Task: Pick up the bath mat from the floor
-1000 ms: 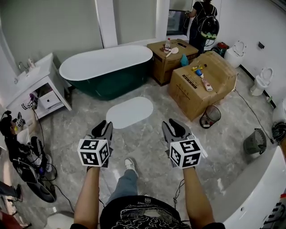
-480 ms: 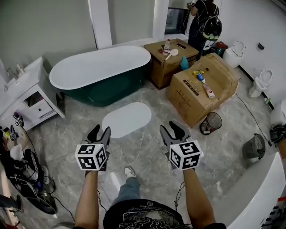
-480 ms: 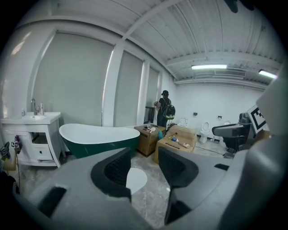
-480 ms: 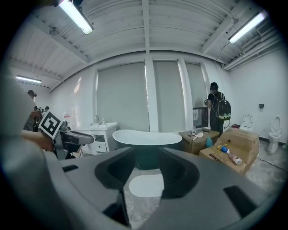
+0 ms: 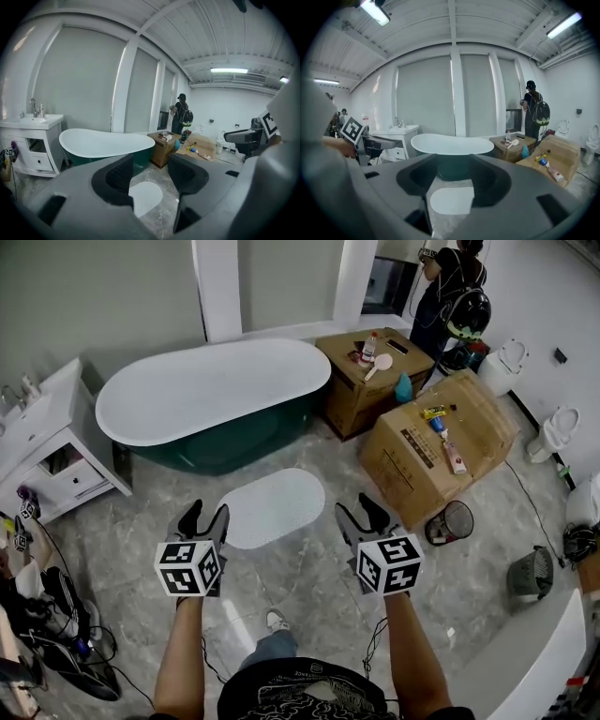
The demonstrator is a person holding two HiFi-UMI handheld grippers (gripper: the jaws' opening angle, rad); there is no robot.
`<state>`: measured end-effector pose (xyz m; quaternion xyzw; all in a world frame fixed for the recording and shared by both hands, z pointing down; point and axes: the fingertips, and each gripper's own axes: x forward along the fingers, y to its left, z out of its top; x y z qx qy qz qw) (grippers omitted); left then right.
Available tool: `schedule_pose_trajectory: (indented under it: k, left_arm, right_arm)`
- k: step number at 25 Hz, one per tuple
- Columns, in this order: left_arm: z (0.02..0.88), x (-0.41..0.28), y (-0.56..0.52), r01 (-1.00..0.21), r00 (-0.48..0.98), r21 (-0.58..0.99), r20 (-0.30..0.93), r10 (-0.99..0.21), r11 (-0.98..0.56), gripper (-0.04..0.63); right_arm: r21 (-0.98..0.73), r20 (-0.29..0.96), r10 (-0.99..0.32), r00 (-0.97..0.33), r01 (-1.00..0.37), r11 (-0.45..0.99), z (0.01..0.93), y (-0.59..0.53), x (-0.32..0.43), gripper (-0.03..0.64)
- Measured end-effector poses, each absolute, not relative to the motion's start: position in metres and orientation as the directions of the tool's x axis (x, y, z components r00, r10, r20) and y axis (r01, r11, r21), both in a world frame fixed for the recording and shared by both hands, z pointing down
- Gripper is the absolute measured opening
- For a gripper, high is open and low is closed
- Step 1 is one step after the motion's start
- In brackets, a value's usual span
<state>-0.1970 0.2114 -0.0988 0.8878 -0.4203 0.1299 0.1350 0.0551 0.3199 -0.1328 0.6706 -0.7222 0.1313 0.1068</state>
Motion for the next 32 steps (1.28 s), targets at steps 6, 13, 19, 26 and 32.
schedule_pose_trajectory:
  k: [6,13,19,26,32]
  left_arm:
    - [-0.1,-0.209,0.153,-0.802,0.589,0.139,0.348,-0.73,-0.581,0.249]
    - [-0.097,-0.209,0.114,-0.819,0.564,0.133,0.358,-0.744,-0.557,0.249]
    - [-0.094,-0.187,0.069,-0.848,0.521,0.116,0.358,-0.775,-0.517,0.249]
    - [-0.078,-0.13,0.01,-0.887,0.454,0.112,0.386,-0.803,-0.448,0.249]
    - [-0.068,-0.102,-0.025,-0.928,0.365,0.09,0.427,-0.827,-0.362,0.249]
  right_arm:
    - [-0.042,0.328,-0.941,-0.085,-0.996,0.075,-0.139,0.257,0.06,0.222]
    - [-0.066,0.312,-0.945,-0.093,-0.995,0.076,-0.137,0.212,0.076,0.232]
    - [-0.076,0.318,-0.94,-0.121,-0.992,0.102,-0.123,0.161,0.114,0.236]
    - [-0.085,0.345,-0.912,-0.223,-0.975,0.206,-0.101,0.07,0.17,0.238]
    - [-0.11,0.384,-0.863,-0.329,-0.944,0.311,-0.085,0.003,0.206,0.24]
